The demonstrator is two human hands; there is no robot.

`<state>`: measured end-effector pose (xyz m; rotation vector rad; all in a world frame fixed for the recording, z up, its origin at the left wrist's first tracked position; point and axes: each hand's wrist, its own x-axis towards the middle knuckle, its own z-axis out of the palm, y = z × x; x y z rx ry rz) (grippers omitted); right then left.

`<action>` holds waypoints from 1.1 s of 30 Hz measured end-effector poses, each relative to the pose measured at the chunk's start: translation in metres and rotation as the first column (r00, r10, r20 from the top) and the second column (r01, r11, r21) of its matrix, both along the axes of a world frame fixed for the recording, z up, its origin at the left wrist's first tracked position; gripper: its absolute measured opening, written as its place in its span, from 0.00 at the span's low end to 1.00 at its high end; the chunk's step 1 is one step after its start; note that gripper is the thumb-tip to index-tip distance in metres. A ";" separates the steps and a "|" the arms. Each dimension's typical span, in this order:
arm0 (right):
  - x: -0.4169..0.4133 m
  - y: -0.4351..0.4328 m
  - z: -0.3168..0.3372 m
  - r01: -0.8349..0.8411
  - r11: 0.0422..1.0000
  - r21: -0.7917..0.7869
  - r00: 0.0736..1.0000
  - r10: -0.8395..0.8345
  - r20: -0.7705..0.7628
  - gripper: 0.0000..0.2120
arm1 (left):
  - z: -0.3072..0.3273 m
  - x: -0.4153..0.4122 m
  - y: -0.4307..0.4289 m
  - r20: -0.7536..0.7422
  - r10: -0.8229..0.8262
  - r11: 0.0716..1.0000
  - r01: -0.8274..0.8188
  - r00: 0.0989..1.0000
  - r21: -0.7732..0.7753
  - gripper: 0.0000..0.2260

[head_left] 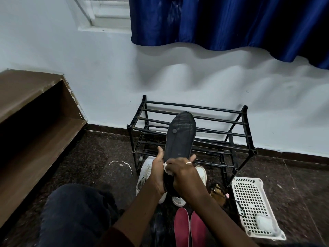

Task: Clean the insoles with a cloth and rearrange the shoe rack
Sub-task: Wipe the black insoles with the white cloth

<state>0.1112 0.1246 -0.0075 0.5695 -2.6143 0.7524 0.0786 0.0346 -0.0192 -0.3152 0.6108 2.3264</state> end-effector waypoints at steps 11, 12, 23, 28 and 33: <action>-0.052 0.023 0.030 0.223 0.962 -0.158 0.975 -0.219 0.040 0.08 | 0.004 0.001 0.008 -0.028 0.046 0.995 -0.048 0.999 -0.085 0.29; -0.054 0.021 0.031 0.221 0.966 -0.138 0.975 -0.215 0.057 0.08 | 0.005 0.001 0.008 -0.027 0.047 0.993 -0.050 0.999 -0.105 0.29; 0.008 0.010 0.004 -0.035 0.990 -0.134 0.999 0.030 -0.034 0.11 | -0.005 -0.003 -0.001 -0.038 -0.001 0.979 -0.007 0.999 -0.204 0.33; -0.028 0.018 0.007 0.154 0.984 -0.086 0.988 -0.153 0.019 0.05 | -0.003 0.004 0.014 -0.004 0.083 0.984 -0.082 0.997 -0.160 0.25; -0.040 0.015 0.014 0.249 0.961 -0.117 0.968 -0.246 0.042 0.04 | -0.002 0.008 0.016 0.009 0.067 0.984 -0.064 0.998 -0.163 0.21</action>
